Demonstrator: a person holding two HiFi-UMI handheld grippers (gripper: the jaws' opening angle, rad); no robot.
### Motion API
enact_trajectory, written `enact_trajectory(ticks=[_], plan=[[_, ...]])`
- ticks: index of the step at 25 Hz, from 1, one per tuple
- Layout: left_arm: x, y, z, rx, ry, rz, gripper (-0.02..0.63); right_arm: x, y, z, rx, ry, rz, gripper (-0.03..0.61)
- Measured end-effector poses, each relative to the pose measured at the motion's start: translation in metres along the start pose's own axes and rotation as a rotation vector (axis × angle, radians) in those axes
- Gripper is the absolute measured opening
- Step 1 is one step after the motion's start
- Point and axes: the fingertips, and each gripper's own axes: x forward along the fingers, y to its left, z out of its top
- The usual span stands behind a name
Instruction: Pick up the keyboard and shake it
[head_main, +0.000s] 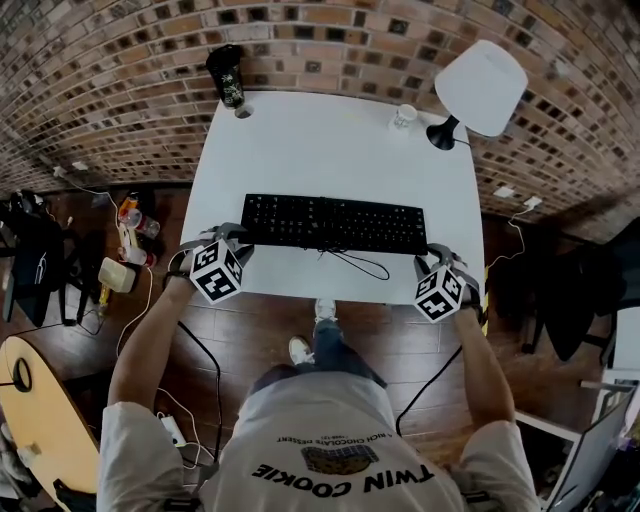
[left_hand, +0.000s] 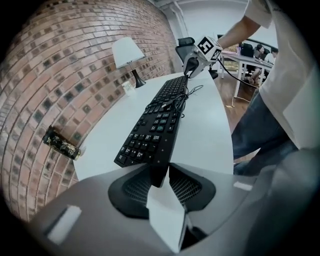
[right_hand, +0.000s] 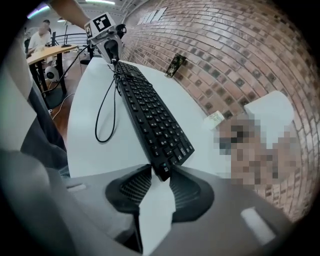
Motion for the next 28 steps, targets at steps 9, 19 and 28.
enact_trajectory(ticks=[9,19,28], plan=[[-0.005,0.000,0.001,-0.213,0.008,-0.070,0.115,-0.013,0.003,0.014,0.284,-0.025,0.089,0.115],[-0.036,-0.026,0.039,-0.448,-0.148,0.025,0.057,-0.064,0.032,0.069,0.465,-0.257,0.186,0.115],[-0.059,-0.102,0.132,-0.554,-0.263,0.045,0.041,-0.114,0.082,0.057,0.567,-0.406,0.350,0.115]])
